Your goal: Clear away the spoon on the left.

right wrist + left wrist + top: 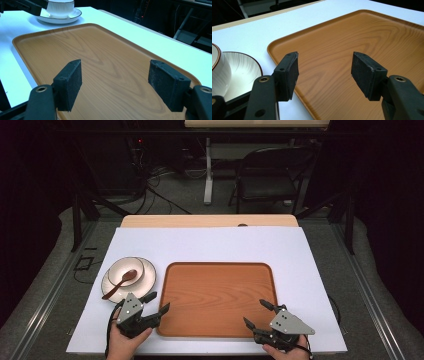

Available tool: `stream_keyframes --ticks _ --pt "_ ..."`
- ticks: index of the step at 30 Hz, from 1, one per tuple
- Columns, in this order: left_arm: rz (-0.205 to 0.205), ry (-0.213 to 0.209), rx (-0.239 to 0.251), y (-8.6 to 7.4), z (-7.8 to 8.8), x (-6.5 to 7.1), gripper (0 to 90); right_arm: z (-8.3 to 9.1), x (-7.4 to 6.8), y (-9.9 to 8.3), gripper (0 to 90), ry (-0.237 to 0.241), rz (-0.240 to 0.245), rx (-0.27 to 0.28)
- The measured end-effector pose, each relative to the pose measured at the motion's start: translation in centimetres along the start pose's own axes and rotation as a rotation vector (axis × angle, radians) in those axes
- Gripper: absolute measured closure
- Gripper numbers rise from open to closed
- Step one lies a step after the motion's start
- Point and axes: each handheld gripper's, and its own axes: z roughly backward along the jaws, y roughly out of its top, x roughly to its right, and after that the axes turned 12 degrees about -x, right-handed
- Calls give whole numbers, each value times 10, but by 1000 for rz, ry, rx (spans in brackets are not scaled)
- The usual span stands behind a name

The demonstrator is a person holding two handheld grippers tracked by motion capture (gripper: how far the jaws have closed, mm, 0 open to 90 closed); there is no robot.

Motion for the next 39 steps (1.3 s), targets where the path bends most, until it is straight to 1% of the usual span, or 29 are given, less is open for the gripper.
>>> stream_keyframes --ticks 1,5,8,12,13,14,15,16,17,19,23,25,27,30,31,33,35,36,39 --pt "9 0 -4 0 -1 0 393 0 0 0 269 1 -2 0" --pt "20 5 -11 0 0 -2 398 0 0 0 269 0 0 -4" --pt "34 -1 2 0 2 -4 405 -1 -1 0 269 1 4 -7" --pt "31 -2 5 1 4 -5 414 1 0 0 269 -1 3 -6" --pt "36 -1 10 1 4 -5 414 1 0 0 269 -1 3 -6" --pt "46 0 1 2 6 -5 414 1 0 0 270 -1 0 -6" --pt "46 0 1 2 6 -5 418 1 0 0 270 -1 0 -6" --pt "61 -3 -8 2 8 -5 423 0 0 -1 270 -1 2 -8" --pt "61 -3 -8 2 8 -5 422 0 0 -1 270 -1 2 -8" --pt "75 12 -19 3 9 -5 423 0 0 0 270 1 2 -8" --pt "69 35 -15 4 15 -6 431 1 -1 0 270 1 6 -6" --pt "73 36 -30 5 17 -6 449 1 0 0 270 1 4 -9" --pt "74 37 -27 5 18 -6 460 1 0 0 270 2 4 -10" --pt "85 79 -40 5 20 -8 466 1 0 -1 270 1 -1 -8" --pt "88 82 -40 5 21 -9 489 1 0 -1 270 2 -2 -9" --pt "101 88 -36 4 23 -10 501 1 1 -1 270 2 -2 -10" --pt "103 122 -41 4 24 -11 526 0 1 -1 272 3 -2 -11" --pt "103 122 -41 4 24 -11 531 0 1 -1 272 4 -1 -13" --pt "121 149 -41 4 27 -15 548 0 1 -1 272 5 -2 -14"
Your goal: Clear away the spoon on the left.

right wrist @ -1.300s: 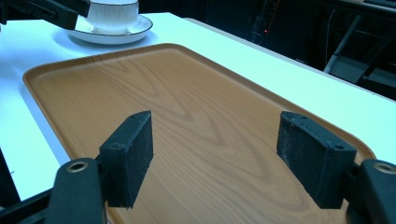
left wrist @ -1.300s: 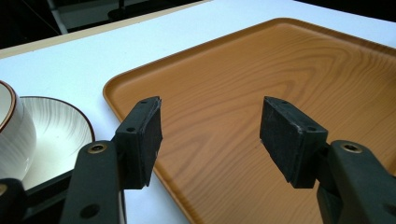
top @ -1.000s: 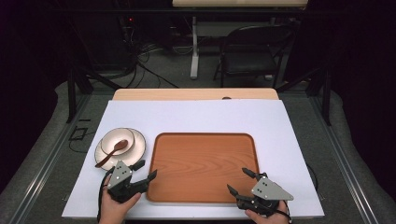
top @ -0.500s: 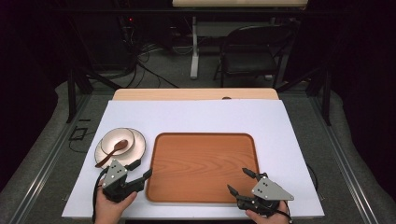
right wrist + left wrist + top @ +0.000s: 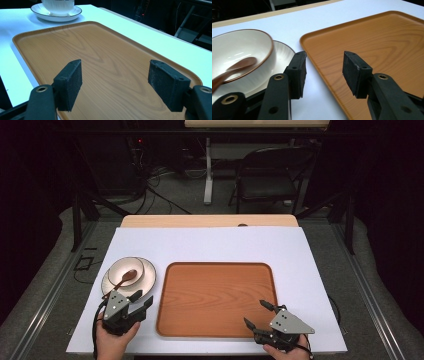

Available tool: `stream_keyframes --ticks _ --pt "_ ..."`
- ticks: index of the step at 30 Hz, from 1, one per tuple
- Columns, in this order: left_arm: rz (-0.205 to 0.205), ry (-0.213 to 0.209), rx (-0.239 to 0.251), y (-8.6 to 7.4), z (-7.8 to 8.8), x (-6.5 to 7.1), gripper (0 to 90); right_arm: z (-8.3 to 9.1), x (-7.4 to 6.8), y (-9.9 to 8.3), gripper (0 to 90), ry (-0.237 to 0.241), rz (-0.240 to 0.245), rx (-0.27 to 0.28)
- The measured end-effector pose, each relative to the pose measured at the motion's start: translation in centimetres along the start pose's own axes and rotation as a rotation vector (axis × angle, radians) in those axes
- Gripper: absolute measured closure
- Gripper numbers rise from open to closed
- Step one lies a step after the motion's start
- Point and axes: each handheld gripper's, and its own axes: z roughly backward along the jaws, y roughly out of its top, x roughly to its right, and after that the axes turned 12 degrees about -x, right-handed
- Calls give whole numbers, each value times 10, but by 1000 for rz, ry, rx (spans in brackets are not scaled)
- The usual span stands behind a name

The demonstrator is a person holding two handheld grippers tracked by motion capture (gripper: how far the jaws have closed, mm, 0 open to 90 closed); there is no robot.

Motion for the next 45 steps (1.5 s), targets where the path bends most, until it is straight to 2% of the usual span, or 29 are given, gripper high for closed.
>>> stream_keyframes --ticks 2,3,6,9,12,24,33,45 --pt "6 26 -6 0 1 -2 575 0 0 0 272 0 0 -1" --pt "22 28 -3 0 3 -6 595 0 0 0 273 6 -3 -3" --pt "28 39 -8 0 5 -9 626 -1 0 0 273 10 -1 -4" --pt "54 67 -9 0 8 -14 664 -1 1 0 276 14 -5 -4" --pt "67 65 -4 -1 9 -18 699 -1 1 -1 277 15 -7 -6" --pt "121 116 -32 -2 13 -30 868 -1 2 -1 280 21 -12 -6" --pt "164 161 -55 -5 16 -42 900 -1 2 -1 281 24 -13 -8" --pt "197 211 -48 -8 21 -57 900 -1 2 -1 282 23 -12 -6"
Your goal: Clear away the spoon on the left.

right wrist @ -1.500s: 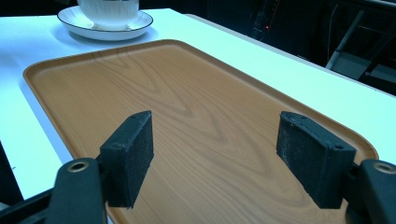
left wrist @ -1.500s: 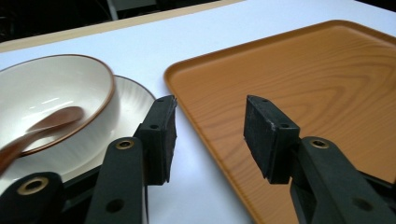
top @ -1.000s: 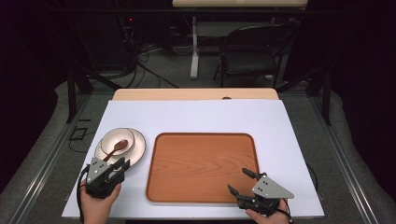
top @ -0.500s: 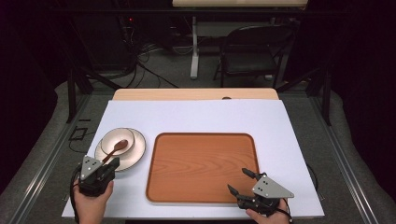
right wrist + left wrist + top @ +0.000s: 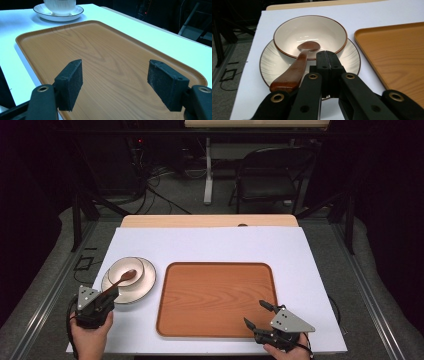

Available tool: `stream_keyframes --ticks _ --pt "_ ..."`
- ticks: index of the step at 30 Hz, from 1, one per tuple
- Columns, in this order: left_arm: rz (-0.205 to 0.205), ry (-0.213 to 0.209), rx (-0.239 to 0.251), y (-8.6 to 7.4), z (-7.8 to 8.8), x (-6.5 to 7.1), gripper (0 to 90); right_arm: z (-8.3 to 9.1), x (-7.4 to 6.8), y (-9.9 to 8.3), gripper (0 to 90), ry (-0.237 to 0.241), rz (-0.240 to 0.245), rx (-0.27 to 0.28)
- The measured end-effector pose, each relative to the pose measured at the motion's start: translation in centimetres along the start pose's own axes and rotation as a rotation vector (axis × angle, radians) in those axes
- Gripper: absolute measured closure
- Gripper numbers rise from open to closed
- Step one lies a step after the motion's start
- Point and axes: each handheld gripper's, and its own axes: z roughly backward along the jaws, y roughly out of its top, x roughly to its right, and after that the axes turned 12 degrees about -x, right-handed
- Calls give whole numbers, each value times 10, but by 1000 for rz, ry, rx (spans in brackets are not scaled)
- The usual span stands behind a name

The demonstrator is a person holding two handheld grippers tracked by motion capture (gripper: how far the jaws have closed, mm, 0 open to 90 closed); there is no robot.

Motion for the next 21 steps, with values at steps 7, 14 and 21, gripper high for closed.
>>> stream_keyframes --ticks 7,14,21 --pt "19 20 6 0 1 -8 900 0 0 0 282 0 -3 0" --pt "63 31 18 0 1 -15 900 -1 0 0 282 -4 -1 -3" --pt "95 53 10 4 -2 -23 900 -1 -1 0 282 -4 2 -4"
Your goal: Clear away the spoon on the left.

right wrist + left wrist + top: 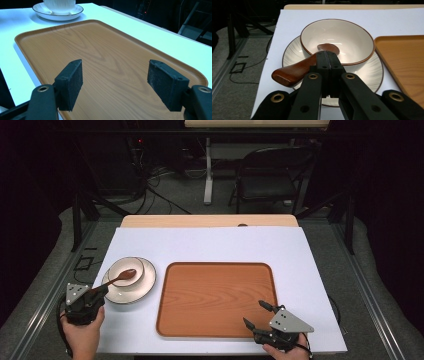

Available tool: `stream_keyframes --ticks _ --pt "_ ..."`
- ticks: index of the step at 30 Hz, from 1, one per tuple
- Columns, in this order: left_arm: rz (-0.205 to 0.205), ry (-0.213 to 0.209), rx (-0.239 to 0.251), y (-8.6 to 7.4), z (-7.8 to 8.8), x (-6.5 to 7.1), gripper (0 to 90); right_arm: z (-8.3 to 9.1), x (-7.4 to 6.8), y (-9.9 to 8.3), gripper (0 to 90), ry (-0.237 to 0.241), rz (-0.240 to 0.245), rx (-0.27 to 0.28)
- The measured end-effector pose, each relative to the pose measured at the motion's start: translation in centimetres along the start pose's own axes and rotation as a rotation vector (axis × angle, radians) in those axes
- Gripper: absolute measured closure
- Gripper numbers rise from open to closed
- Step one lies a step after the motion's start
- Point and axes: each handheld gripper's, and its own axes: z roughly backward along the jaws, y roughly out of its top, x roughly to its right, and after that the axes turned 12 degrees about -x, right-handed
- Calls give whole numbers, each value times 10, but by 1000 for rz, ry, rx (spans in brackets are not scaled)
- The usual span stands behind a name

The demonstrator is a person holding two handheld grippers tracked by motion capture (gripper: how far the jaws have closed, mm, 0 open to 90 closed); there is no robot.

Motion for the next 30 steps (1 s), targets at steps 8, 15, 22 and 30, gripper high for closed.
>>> stream_keyframes --ticks 8,15,22,30 --pt "11 36 -12 9 -7 -7 900 0 0 0 284 -1 -2 1" --pt "44 52 -4 17 -17 -17 900 -1 -1 0 286 4 -7 -3" --pt "65 61 10 26 -22 -26 900 -2 -1 0 286 7 -14 -4" --pt "97 70 22 34 -24 -37 900 -2 0 0 287 8 -13 -5"
